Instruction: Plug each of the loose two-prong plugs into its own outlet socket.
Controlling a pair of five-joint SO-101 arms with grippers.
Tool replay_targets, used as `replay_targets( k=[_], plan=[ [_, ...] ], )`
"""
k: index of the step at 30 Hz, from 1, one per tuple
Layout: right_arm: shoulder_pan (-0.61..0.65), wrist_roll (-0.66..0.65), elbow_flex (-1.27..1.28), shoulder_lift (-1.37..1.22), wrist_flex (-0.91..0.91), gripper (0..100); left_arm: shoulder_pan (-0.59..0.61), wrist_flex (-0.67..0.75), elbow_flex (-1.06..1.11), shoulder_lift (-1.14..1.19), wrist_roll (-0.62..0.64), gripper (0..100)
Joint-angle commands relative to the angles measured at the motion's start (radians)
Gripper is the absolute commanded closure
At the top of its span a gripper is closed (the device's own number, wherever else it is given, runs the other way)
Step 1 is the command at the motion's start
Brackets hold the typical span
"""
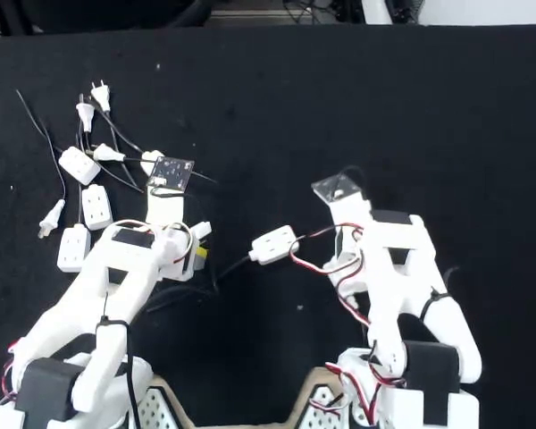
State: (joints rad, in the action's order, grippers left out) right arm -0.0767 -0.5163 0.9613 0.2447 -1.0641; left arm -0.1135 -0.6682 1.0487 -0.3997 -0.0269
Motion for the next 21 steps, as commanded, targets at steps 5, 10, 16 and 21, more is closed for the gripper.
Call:
replay_targets(
  k=[5, 10, 16, 21],
  plan=[
    [0.009, -0.043, -0.012, 0.001, -0.020, 93.6, -0.004, 0.008, -0.016, -0.005, -0.002, 77],
    [0.014, -0.043, -0.013, 0.001, -0.008, 91.8, -0.004, 0.008, -0.016, -0.005, -0.002, 77],
    [0.008, -0.044, 0.004, 0.004, 0.038, 98.6, -0.002, 0.006, -0.016, -0.005, -0.003, 77],
    [0.014, -0.041, -0.067, 0.047, -0.064, 98.8, -0.002, 0.006, -0.016, -0.005, -0.003, 77]
  ],
)
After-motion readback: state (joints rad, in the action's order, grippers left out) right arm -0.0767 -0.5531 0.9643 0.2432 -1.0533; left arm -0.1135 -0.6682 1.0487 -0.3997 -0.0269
